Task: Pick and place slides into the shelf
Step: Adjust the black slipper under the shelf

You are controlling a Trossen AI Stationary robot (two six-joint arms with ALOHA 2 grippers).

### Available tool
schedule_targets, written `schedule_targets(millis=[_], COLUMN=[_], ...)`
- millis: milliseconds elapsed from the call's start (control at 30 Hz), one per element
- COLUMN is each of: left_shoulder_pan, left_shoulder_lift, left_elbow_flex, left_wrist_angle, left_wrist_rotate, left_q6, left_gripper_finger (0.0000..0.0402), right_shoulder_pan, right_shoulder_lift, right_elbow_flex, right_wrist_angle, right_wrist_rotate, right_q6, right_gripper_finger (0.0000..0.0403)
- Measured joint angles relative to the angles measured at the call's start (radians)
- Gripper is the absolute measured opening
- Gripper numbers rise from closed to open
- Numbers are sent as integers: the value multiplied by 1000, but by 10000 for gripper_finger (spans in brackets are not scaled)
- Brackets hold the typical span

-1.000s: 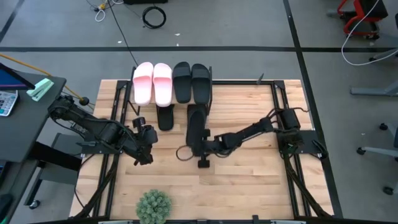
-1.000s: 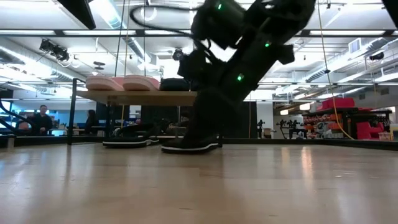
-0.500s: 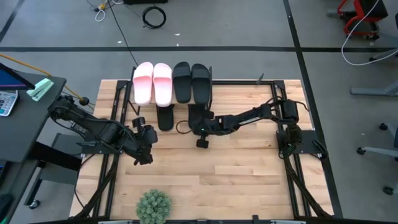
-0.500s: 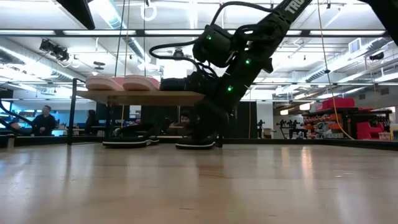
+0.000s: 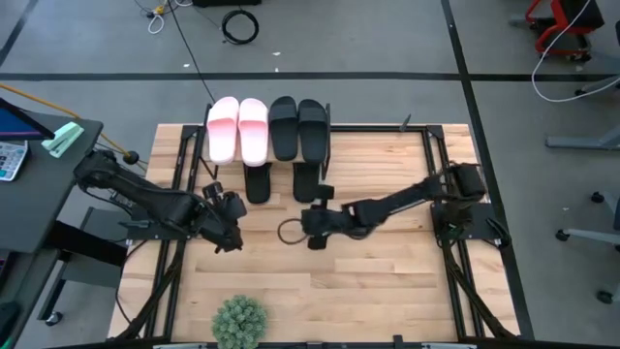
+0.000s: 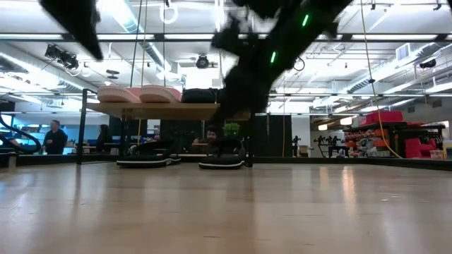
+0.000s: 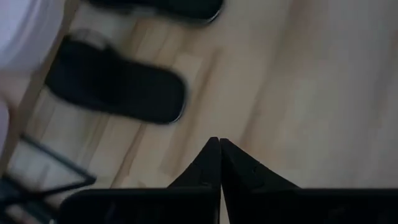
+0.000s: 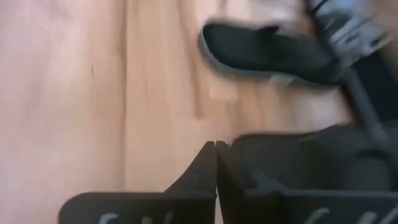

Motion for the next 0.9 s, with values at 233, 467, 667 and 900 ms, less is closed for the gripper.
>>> schedule_targets(millis=[233,467,667,900], left_shoulder_pan=[101,281,455,602], left_shoulder_lift=[0,0,0,0], left_elbow_flex=[-243,-411,-461,-462], left_wrist_angle=[170,439,635,638], left_wrist_rotate=[-40,-32,77,84], left_q6=[-43,51,187,234], left_gripper_finger=[4,3,3,3], right_shoulder_pan=[123,220,281,288], right_shoulder_lift=[-244,-411,-424,-423], right_elbow_flex=[0,1,1,1], right_wrist_angle=[-2,-9,-20,-28], right_wrist_rotate=[97,93,87,98], right_q6=[-9,40,57,22], right_gripper_finger=[2,11,10,9])
